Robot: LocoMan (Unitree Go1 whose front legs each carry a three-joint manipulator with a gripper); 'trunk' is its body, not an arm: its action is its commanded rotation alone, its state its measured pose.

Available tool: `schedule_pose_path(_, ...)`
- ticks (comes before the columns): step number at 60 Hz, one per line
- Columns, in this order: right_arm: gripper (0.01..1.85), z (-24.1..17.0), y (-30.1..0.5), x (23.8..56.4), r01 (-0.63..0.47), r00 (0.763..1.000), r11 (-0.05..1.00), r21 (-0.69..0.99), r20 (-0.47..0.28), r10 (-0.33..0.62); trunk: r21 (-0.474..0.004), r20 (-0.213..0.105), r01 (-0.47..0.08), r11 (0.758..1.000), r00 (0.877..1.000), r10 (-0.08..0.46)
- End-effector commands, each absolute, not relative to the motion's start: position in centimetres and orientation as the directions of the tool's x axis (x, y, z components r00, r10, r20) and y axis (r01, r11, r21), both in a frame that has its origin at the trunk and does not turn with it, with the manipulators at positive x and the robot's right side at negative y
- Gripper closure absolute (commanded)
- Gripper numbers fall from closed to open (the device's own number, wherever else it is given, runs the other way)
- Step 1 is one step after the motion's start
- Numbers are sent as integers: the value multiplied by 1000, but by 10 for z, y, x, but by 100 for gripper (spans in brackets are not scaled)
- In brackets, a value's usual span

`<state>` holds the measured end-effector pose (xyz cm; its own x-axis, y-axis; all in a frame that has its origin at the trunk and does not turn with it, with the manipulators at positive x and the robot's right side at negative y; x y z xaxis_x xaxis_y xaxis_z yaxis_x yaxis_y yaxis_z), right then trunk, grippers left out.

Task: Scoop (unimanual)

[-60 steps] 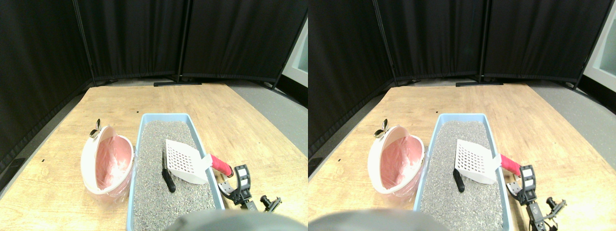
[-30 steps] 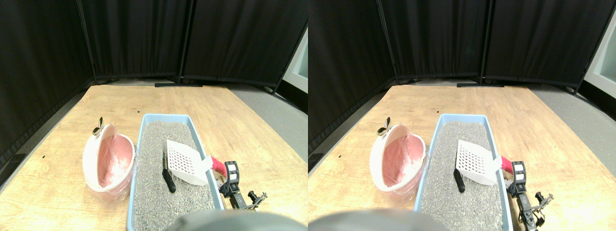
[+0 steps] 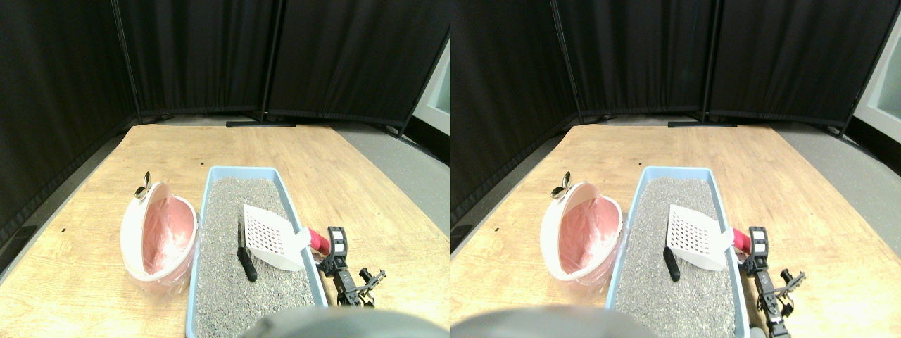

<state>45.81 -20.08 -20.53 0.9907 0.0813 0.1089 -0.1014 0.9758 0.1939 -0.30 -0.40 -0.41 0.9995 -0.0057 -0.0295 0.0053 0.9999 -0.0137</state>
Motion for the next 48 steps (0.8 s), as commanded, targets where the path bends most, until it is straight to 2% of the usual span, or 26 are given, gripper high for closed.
schedule_pose_path(1, 95, -202, -202, 461, -102, 989, 974, 204, 130, 76, -29, -43, 2, 1000, 999, -4)
schedule_pose_path(48, 99, -210, -201, 479, -86, 994, 970, 229, 88, 67, -26, -28, -10, 1000, 1000, 9)
